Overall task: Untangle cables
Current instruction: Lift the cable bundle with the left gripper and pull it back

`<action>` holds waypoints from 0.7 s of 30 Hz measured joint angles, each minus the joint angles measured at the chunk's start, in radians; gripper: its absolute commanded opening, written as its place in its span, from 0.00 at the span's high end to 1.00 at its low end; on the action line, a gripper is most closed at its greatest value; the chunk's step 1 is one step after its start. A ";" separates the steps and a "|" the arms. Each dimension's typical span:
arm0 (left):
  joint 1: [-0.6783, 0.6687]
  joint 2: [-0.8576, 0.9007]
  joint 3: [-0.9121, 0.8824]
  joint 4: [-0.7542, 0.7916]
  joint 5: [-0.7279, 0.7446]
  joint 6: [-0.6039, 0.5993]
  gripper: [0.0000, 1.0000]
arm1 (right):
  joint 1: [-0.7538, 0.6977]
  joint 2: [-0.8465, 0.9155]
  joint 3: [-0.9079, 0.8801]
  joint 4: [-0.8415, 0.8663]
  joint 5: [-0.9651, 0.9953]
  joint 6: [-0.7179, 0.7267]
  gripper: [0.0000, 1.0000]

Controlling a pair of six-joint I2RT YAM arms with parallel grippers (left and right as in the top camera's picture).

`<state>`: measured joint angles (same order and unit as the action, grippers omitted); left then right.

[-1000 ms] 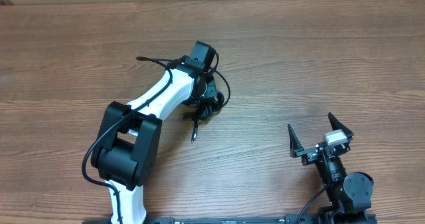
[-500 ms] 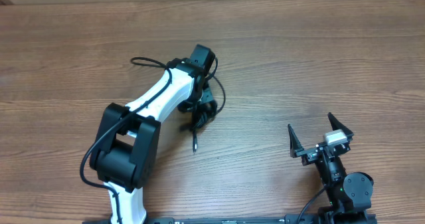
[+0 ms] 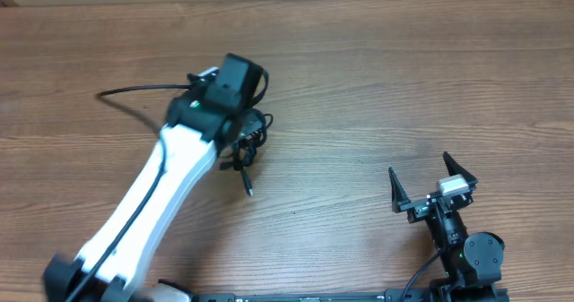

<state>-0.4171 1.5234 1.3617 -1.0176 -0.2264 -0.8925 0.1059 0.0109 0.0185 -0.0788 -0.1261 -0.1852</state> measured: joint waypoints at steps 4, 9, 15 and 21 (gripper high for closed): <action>0.000 -0.120 0.000 -0.043 -0.027 -0.004 0.96 | 0.000 0.000 0.000 0.000 0.000 0.000 0.00; 0.000 -0.229 0.000 -0.100 -0.053 -0.026 0.96 | 0.000 0.000 0.000 0.000 0.000 0.000 0.00; 0.000 -0.309 0.000 -0.201 -0.071 -0.123 0.96 | 0.000 0.000 0.000 0.000 0.000 0.000 0.00; 0.000 -0.375 0.000 -0.256 -0.068 -0.180 0.96 | 0.000 0.000 0.000 0.001 -0.002 0.000 0.00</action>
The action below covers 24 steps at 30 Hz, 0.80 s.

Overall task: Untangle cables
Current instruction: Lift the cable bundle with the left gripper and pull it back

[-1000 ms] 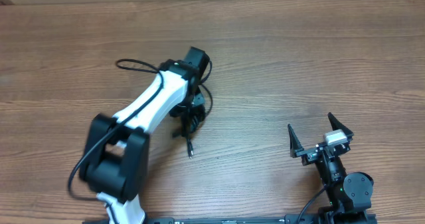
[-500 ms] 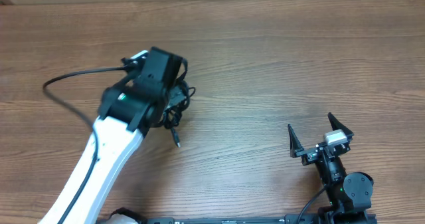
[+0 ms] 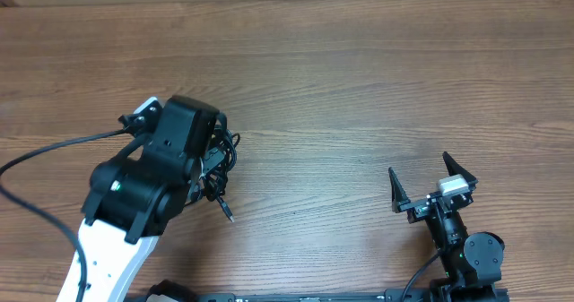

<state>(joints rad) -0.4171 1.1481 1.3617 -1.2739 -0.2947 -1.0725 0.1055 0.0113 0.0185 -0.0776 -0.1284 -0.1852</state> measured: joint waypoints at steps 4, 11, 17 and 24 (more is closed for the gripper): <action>0.000 -0.036 0.000 -0.014 0.025 -0.011 0.96 | 0.000 0.000 0.000 0.003 -0.031 0.017 0.00; 0.000 -0.040 0.000 -0.057 0.072 -0.021 0.96 | 0.000 0.000 0.000 0.006 -0.105 0.321 0.00; 0.000 -0.040 0.000 -0.066 0.106 -0.021 0.96 | 0.000 0.011 0.000 0.015 -0.246 0.509 0.00; 0.000 -0.040 0.000 -0.023 0.201 -0.022 0.96 | 0.000 0.014 0.015 -0.050 -0.391 0.553 0.00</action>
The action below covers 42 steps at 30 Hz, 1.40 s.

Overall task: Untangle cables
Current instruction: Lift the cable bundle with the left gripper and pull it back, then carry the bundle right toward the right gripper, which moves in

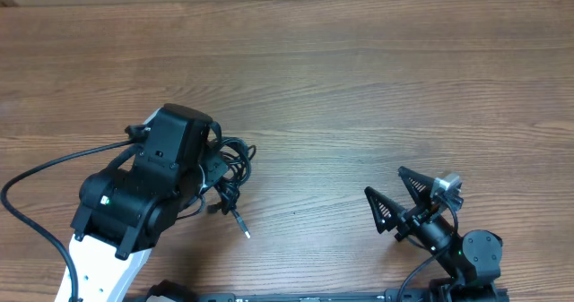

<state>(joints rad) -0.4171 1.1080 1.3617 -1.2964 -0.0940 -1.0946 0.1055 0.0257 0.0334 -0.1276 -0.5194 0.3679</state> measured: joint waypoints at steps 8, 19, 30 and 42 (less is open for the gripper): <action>0.000 0.000 0.000 0.074 0.104 -0.007 0.96 | 0.000 0.027 0.232 -0.186 -0.051 -0.028 0.00; 0.000 0.000 0.000 0.090 0.178 -0.109 0.96 | 0.000 0.263 0.562 -0.510 -0.042 -0.156 0.00; -0.008 0.002 0.000 0.171 0.327 -0.340 0.96 | 0.001 0.490 0.770 -0.658 -0.135 -0.241 0.00; -0.158 0.103 0.000 0.337 0.380 -0.401 0.96 | 0.001 0.504 0.803 -0.660 -0.245 -0.284 0.00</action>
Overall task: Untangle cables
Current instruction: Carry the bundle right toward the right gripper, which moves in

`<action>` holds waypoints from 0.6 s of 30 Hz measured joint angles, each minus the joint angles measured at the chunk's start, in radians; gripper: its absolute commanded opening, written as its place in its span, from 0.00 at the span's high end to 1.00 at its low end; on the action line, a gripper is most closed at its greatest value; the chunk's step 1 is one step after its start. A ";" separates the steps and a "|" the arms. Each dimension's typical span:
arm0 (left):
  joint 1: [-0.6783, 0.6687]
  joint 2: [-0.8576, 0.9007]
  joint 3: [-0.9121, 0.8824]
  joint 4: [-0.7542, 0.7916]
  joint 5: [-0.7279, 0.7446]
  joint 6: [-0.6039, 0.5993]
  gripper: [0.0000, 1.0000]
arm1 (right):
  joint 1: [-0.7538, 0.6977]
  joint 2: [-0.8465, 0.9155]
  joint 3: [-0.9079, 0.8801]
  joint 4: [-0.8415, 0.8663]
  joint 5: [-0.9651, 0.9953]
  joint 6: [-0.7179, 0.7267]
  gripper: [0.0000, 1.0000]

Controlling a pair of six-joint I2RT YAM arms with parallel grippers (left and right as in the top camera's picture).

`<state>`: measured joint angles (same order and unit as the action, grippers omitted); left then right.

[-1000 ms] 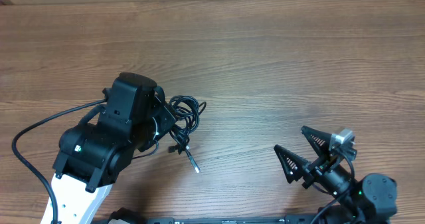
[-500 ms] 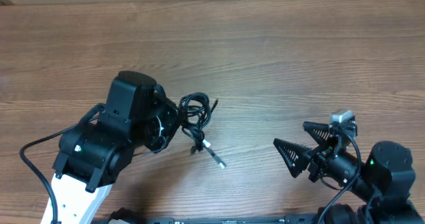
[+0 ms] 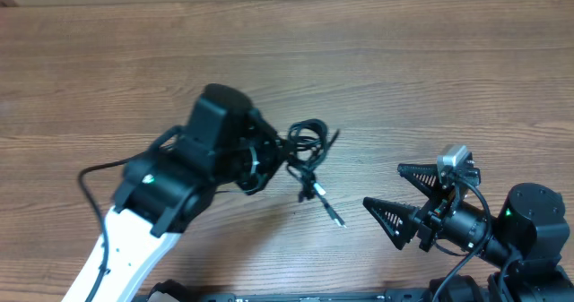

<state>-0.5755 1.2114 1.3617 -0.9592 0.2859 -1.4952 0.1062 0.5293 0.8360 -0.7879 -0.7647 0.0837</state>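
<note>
In the overhead view a tangled bundle of black cable [image 3: 307, 142] hangs or lies near the table's middle. One loose end with a silver plug [image 3: 333, 215] trails toward the front. My left gripper [image 3: 276, 151] is shut on the bundle's left side, its fingers mostly hidden under the black wrist. My right gripper [image 3: 382, 186] is open at the front right, pointing left at the plug, a short gap away from it. Nothing is between its fingers [image 3: 421, 172].
The wooden table [image 3: 404, 69] stretches bare behind and to the right. My left arm's white link [image 3: 126, 248] runs in from the front left, with its own black lead [image 3: 90, 172] looping beside it. The right arm's base [image 3: 529, 226] fills the front right corner.
My left gripper has carried the cable bundle to the right, toward the table's middle. The right arm has come forward and left, its open fingers now nearer the plug end.
My left gripper was shut on the bundle left of centre, while the right gripper stood open at the front right. Then the bundle was held nearer the front left. Then the right gripper had turned leftward. Now bundle and right gripper are closer together.
</note>
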 measured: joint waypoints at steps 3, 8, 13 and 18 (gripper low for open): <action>-0.040 0.039 0.000 0.054 0.009 -0.007 0.96 | 0.000 0.000 0.000 0.029 -0.007 -0.002 0.00; -0.089 0.100 0.000 0.140 0.038 -0.018 0.96 | 0.000 0.000 0.000 0.046 -0.014 -0.002 0.00; -0.104 0.156 0.000 0.188 0.100 -0.018 0.96 | 0.000 0.000 0.000 0.043 -0.018 -0.002 0.00; -0.104 0.177 0.000 0.225 0.161 -0.016 0.96 | 0.000 0.000 0.000 0.029 -0.022 -0.002 0.00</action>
<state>-0.6792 1.3888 1.3617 -0.7345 0.4465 -1.5116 0.1062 0.5293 0.8360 -0.7586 -0.7868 0.0822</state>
